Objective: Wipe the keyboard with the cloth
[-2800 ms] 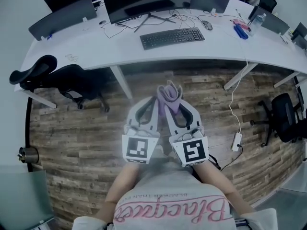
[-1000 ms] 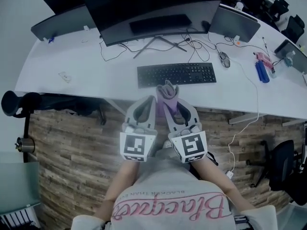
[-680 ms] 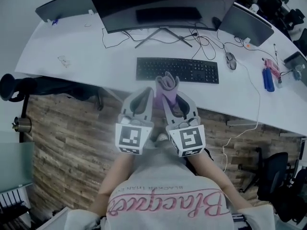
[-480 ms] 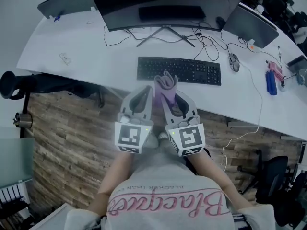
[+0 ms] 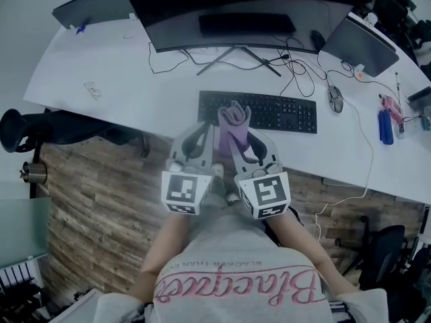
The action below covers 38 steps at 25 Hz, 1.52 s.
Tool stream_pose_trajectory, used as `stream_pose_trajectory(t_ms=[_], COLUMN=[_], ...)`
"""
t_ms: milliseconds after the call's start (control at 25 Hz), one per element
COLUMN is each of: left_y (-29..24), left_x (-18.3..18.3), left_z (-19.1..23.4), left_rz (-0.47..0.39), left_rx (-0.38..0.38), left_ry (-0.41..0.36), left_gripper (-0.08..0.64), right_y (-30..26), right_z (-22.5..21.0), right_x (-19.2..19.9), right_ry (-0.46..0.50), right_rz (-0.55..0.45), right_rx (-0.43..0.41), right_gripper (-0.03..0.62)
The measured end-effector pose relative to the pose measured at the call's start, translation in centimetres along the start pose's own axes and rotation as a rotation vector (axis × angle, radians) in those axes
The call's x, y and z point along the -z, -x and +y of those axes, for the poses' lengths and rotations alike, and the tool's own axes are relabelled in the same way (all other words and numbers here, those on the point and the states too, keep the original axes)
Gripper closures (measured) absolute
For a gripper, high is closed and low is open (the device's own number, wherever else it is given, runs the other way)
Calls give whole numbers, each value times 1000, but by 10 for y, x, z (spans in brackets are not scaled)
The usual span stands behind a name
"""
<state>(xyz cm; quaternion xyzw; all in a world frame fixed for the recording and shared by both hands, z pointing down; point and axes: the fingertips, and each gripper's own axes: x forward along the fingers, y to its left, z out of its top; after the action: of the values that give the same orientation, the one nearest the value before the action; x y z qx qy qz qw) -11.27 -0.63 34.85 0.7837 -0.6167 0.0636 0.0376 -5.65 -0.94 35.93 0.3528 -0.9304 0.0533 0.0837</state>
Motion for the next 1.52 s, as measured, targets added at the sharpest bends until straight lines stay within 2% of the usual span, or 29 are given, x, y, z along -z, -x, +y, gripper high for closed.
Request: stream_pose_trajectory(t_ms=[360,560,760,1080,1320,1520], left_y=[-43,-67,-82,-94,-109,-121], left_x=[13,29,47,82,99,107], left_z=[49,79,108,140,155,166], left_rz=[42,78,122,197,235,258], left_rx=[-3,-20,-51,-73,-67,-59], left_ry=[26,53,87,123,121,138], left_gripper=[554,554,554,554,554,554], right_y=[-63,-99,-131,-182,-208,-225], right_z=[-16,-15,-20,-34,-39,-35], right_x=[4,23,42,66,81,100], right_ry=[-36,-82,-111,-151,-185,-165], right_rz=[86,184,261,347,392,481], right_rx=[-19,-85,-111,-83,-72,-83], right_gripper=[506,506,506,506,506,506])
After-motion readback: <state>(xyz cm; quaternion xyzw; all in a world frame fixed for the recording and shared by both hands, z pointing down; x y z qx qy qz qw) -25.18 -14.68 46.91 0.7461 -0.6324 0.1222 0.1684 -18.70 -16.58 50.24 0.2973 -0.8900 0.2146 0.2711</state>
